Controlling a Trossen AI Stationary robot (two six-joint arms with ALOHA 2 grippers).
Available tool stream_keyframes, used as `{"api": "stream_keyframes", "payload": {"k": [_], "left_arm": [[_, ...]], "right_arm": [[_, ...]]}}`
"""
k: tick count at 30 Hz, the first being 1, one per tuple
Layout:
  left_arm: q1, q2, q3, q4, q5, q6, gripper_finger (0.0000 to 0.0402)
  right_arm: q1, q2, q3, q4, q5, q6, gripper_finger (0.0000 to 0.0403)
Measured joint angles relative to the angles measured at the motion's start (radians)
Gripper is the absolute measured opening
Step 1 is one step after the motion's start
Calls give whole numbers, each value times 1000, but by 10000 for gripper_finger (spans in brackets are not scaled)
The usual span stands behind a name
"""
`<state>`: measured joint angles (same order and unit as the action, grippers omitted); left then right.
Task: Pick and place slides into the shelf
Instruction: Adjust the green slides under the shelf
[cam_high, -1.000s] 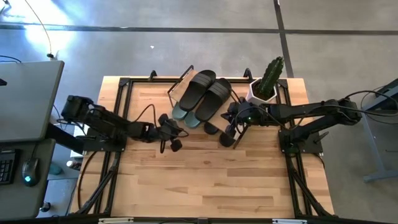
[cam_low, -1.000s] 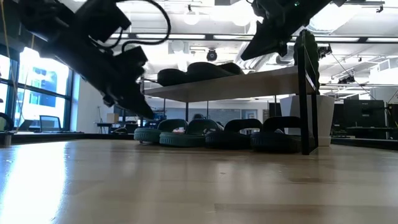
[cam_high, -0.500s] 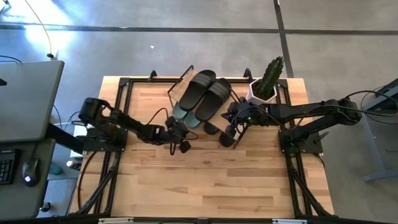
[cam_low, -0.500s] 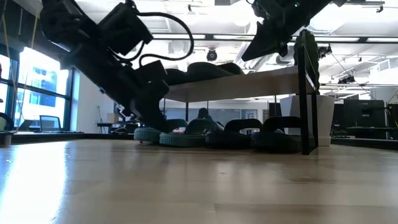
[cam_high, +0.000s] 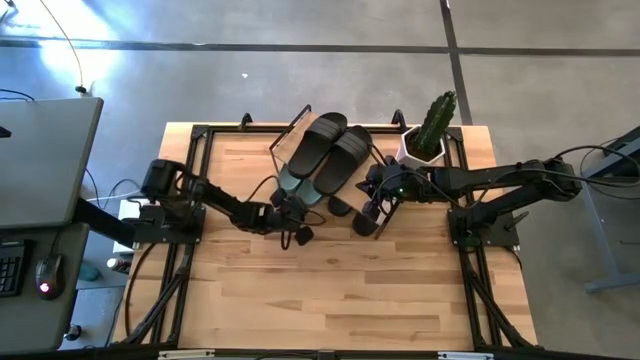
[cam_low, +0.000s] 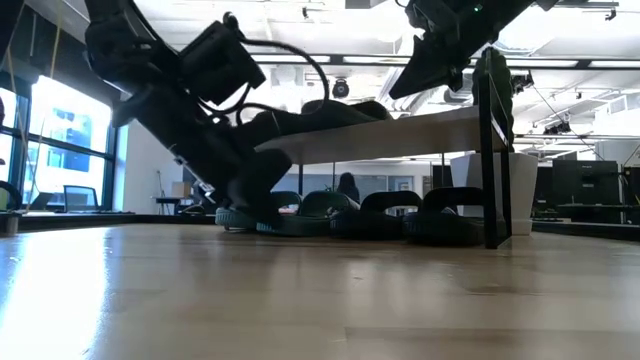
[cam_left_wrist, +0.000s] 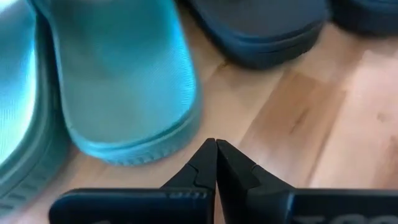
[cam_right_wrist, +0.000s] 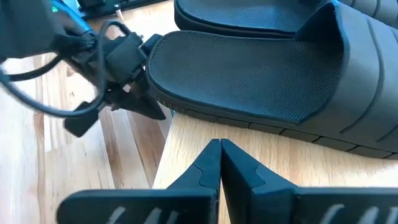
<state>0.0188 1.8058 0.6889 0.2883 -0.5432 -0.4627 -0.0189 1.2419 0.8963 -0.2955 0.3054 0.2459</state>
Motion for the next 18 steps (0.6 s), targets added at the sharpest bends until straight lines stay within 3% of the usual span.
{"api": "stream_keyframes", "payload": {"k": [12,18], "left_arm": [[47,9,0,10,4,-32,0],[48,15,-1,101,0,23,0]], "right_arm": [[0,0,0,0,1,-6,0],[0,0,0,0,5,-23,0]]}}
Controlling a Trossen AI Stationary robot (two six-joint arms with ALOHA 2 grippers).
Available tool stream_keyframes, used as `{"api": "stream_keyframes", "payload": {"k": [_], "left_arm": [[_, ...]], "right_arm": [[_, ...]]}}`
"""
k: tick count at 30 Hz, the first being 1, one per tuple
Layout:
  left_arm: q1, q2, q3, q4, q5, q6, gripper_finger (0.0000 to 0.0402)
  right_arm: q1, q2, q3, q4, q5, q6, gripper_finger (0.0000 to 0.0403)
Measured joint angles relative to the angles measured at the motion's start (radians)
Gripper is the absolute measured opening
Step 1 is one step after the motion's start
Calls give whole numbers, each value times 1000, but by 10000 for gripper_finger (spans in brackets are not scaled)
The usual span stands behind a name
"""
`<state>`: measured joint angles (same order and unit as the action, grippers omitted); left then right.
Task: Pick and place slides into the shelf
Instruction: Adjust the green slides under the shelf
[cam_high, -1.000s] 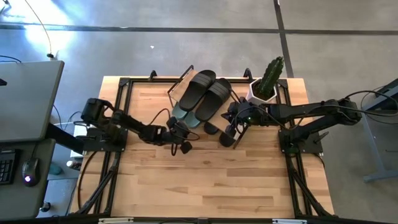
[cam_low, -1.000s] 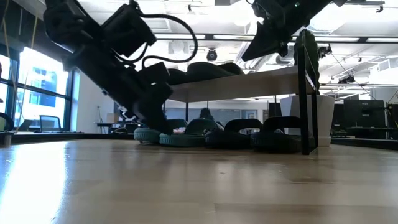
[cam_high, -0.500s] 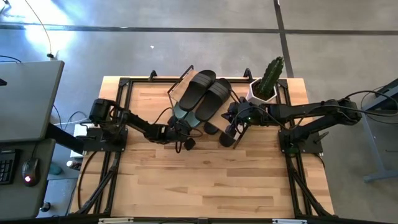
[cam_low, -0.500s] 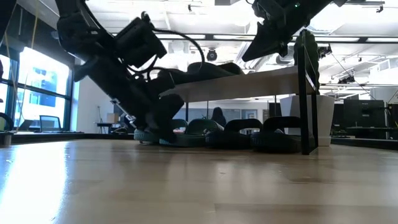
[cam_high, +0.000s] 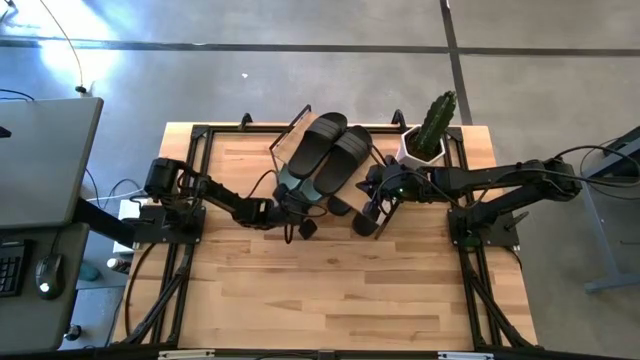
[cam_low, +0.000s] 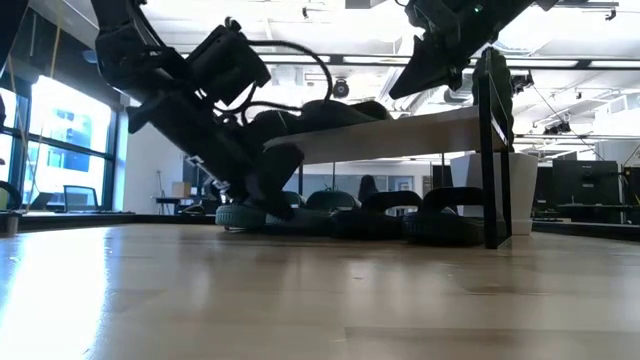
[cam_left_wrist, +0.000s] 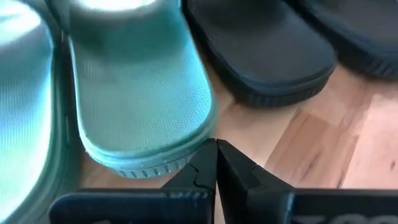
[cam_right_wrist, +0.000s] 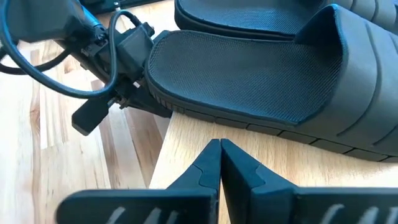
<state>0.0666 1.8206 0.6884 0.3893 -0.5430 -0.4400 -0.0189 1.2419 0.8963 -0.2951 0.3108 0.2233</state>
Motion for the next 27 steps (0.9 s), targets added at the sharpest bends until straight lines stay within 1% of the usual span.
{"api": "stream_keyframes", "payload": {"k": [6,12,15,17,19,25,27], "left_arm": [[7,0,0,9,4,15,0],[12,-1,0,-4,57,13,0],[-2,-27,1,-24,75,-9,0],[-18,-53,1,-95,60,-35,0],[-36,-85,0,-188,21,-69,0],[-68,-221,-13,-533,-92,-220,0],[-66,-253,-31,-574,-131,-274,0]], "right_arm": [[0,0,0,0,0,-4,0],[0,0,0,0,0,-4,0],[0,0,0,0,0,-3,0],[0,0,0,0,0,2,0],[0,0,0,1,0,3,0],[0,0,0,2,0,-7,0],[0,1,0,7,0,-14,0]]}}
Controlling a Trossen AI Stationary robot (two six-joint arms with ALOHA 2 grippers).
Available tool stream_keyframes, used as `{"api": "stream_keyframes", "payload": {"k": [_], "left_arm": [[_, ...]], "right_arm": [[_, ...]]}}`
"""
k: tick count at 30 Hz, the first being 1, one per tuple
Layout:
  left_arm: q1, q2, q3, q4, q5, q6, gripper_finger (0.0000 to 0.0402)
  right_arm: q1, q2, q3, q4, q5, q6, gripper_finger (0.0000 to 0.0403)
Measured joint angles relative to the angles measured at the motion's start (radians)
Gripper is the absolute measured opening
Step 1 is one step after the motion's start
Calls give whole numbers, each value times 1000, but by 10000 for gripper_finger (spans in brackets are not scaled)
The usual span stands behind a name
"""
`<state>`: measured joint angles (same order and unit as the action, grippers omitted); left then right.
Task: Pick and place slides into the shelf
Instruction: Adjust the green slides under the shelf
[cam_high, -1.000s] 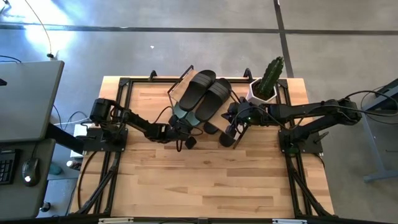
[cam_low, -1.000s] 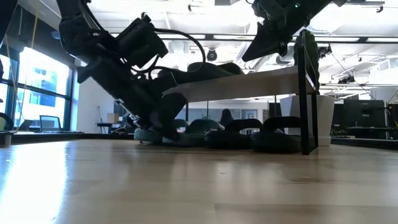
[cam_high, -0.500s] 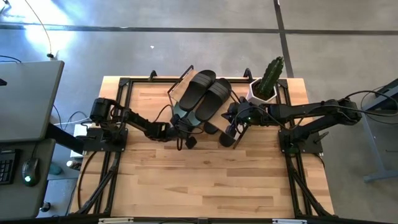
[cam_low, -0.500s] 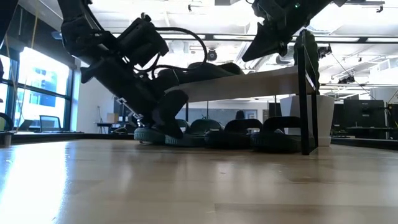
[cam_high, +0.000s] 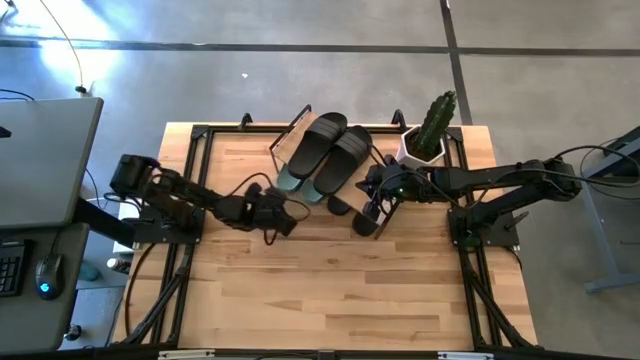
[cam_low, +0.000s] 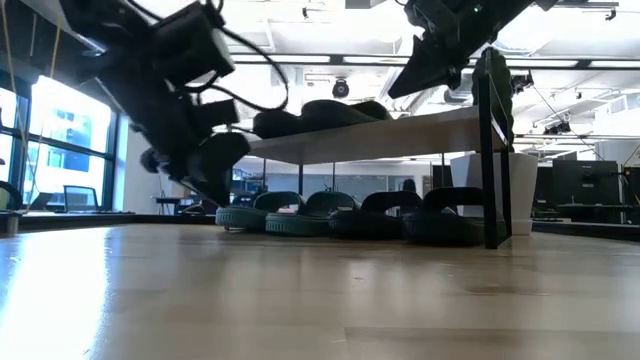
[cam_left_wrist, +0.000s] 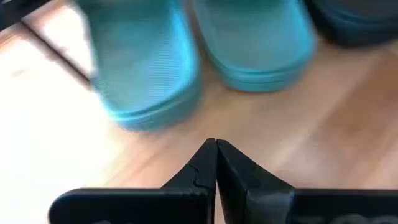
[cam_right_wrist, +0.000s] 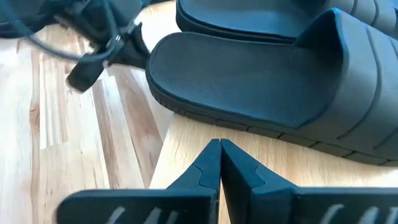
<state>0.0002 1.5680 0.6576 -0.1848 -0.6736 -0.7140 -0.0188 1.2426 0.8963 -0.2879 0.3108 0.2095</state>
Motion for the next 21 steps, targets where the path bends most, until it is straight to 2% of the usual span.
{"api": "stream_keyframes", "payload": {"k": [2,8,21], "left_arm": [[18,-31,-38,-10,-15,-34,0],[84,-38,-122,72,47,-68,0],[194,-34,-134,138,26,-78,0]], "right_arm": [[0,0,0,2,0,-5,0],[0,0,0,7,-11,-9,0],[0,0,0,7,-31,-26,0]]}}
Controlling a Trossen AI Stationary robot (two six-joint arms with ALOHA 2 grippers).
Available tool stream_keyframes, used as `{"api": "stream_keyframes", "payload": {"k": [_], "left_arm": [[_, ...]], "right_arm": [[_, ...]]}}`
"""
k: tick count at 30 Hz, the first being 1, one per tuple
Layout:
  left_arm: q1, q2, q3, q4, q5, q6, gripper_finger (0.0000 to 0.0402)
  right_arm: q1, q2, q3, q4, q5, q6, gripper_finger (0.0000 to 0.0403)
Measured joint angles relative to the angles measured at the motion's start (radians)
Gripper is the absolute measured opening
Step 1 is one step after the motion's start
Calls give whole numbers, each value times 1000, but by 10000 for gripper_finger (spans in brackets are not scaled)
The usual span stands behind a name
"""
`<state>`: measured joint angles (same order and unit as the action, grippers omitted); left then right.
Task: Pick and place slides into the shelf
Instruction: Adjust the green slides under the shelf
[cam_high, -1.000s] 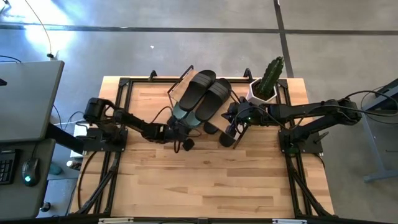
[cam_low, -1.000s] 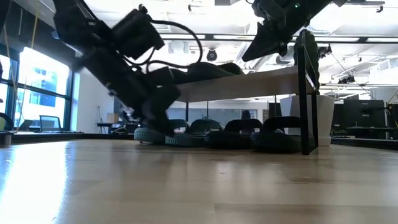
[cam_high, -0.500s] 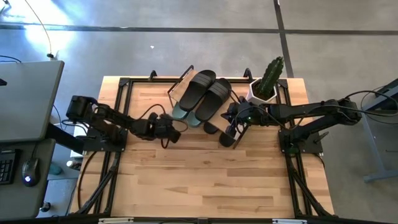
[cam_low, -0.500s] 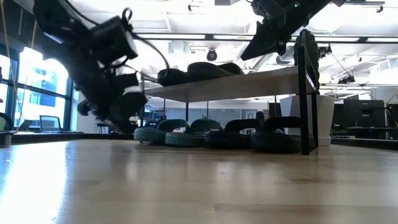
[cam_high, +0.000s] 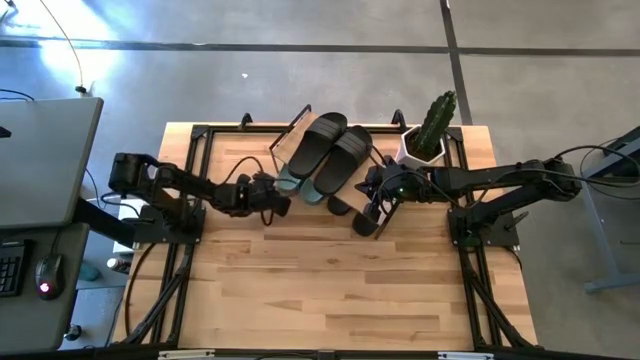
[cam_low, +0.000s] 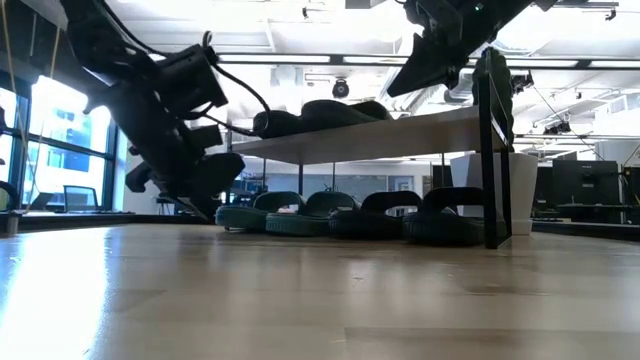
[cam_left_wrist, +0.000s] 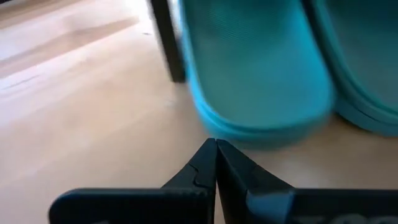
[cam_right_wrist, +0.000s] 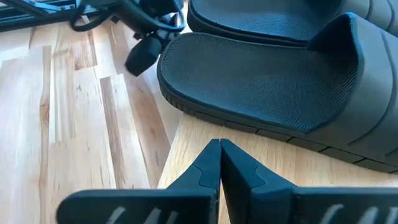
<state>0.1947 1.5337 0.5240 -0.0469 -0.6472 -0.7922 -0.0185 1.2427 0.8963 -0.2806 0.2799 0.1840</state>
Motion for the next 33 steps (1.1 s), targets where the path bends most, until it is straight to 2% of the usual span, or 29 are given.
{"api": "stream_keyframes", "payload": {"k": [9,20,33], "left_arm": [[81,1,0,4,1,14,0],[89,5,0,108,-5,89,0],[89,121,0,201,-38,81,0]], "right_arm": [[0,0,0,0,0,-6,0],[0,0,0,0,0,-9,0],[0,0,0,-10,0,-9,0]]}}
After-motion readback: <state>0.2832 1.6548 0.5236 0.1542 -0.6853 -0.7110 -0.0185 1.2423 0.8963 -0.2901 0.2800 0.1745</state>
